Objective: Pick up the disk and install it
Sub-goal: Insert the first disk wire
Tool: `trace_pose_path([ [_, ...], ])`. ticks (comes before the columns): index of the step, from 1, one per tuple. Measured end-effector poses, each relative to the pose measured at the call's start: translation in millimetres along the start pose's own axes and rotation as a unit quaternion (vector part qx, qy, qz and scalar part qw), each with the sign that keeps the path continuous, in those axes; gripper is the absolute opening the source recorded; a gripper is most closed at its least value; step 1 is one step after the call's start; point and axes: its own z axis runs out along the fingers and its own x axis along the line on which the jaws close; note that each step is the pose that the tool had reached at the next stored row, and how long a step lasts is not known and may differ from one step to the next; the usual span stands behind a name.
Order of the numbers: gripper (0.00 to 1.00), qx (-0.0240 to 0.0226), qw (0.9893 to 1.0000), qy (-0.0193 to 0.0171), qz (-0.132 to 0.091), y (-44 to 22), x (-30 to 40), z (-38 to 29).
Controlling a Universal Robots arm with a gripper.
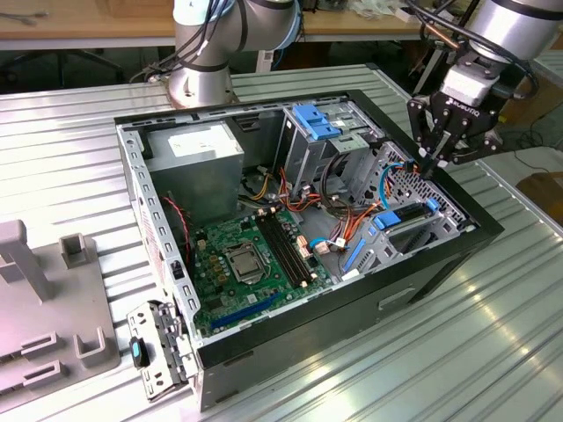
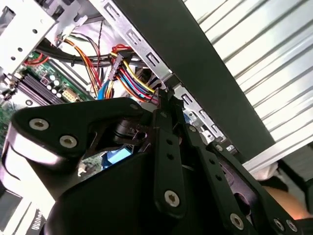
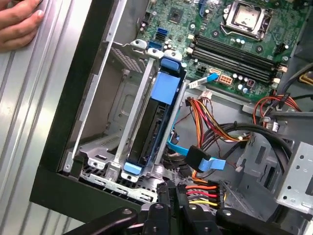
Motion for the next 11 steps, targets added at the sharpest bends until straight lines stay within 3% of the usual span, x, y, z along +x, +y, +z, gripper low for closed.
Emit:
trace_pose_path([
  [4, 0.17, -0.0017, 0.9996, 0.0008, 0.027, 0.0, -0.1, 0.5],
  [11, 0.17, -0.0038, 0.9981, 0.0018, 0.062, 2.8, -1.0, 0.8],
])
